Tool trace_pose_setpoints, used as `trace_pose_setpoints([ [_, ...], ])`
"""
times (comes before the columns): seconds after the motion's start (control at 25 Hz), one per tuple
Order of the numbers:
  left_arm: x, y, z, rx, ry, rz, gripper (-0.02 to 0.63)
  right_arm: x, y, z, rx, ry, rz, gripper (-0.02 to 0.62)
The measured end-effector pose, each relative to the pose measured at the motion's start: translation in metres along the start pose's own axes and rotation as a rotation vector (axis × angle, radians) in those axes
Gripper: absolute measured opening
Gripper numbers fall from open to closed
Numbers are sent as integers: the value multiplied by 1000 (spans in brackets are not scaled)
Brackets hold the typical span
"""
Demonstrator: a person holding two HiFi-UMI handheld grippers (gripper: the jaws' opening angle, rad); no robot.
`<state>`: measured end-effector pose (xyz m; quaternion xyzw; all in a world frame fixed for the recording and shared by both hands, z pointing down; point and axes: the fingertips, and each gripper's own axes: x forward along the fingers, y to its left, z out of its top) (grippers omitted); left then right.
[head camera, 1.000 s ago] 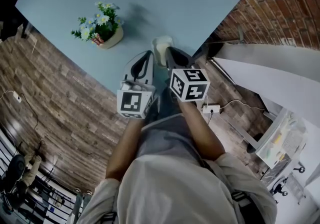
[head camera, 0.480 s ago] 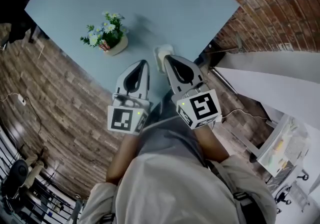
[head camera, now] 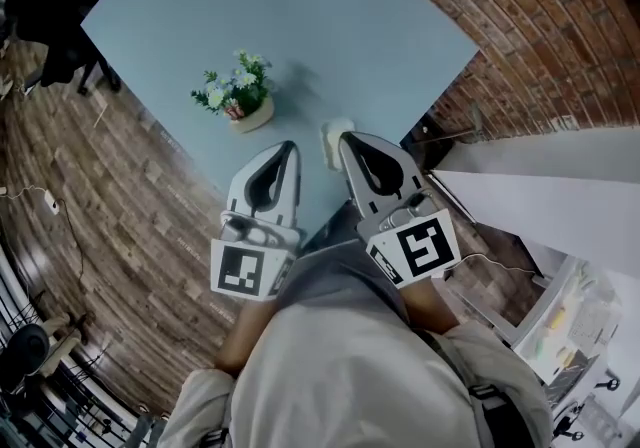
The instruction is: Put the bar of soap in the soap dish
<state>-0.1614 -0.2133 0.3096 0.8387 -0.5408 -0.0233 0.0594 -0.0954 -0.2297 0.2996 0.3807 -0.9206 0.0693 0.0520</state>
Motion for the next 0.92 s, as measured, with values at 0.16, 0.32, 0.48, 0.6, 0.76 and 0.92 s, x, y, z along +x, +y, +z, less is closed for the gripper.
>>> trace_pose_setpoints([
  [0.16,-1,1,13,11,-20,4,3,-3,2,10,-10,-15,2,12],
  [0.32,0,-1,20,21,-25,0,3,-7,3,16,-23,-20,1,12],
  [0.48,1,-6,21,26,-23,-13,3,-10,3,19,-30,-23,-1,12],
  [0.6,1,-9,19,18,-14,-23,3,-10,3,21,-30,-23,-2,12],
  [0.76,0,-10,16,9,-2,-27,3,-9,8,23,-32,-24,9,12],
  [0.92,0,-14,14,-4,0,-36,3,-11,9,22,-35,-22,12,12],
])
